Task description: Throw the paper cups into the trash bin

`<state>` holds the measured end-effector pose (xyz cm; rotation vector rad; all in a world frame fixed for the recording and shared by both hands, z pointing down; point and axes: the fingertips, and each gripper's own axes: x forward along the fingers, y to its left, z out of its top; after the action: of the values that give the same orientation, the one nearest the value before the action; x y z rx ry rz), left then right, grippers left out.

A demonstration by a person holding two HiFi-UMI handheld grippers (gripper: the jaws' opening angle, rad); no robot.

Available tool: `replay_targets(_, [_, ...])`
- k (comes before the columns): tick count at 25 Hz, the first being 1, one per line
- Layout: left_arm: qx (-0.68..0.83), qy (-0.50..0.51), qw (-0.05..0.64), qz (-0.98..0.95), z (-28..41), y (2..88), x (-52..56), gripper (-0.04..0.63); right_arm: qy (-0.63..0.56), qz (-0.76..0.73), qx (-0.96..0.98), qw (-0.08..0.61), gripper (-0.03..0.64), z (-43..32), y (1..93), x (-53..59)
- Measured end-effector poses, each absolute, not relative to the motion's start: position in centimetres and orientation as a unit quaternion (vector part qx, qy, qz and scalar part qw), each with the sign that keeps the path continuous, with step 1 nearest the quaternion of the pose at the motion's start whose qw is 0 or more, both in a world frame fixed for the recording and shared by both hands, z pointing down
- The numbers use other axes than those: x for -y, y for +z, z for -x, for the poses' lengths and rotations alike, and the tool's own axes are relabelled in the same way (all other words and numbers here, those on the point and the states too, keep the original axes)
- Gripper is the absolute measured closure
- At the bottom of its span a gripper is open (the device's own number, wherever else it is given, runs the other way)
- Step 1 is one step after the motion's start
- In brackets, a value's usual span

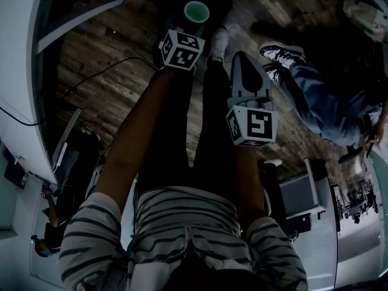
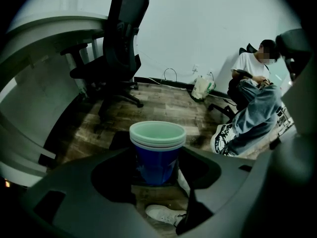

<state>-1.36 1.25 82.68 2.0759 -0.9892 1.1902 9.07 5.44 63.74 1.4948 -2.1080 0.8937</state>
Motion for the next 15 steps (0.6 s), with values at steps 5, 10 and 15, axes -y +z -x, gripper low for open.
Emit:
replay_targets(5, [0.355, 0.454, 0.277, -0.769, 1.0, 84.5, -1.4, 0.314, 0.323, -0.539, 0.751, 0.202, 0.6, -9.5, 64.2, -5.6])
replay_targets(10, [0.35, 0.458, 0.283, -0.767, 0.8, 85.8, -1.0, 0.314, 0.327, -0.545, 0.746, 0.2, 0.6, -10.1, 64.7, -5.5])
replay_targets(15, [0.344, 0.466, 0.285, -0.764, 0.8, 87.1, -0.7, 0.314, 0.33, -0.545, 0.744, 0.201, 0.6, -10.1, 65.1, -5.6])
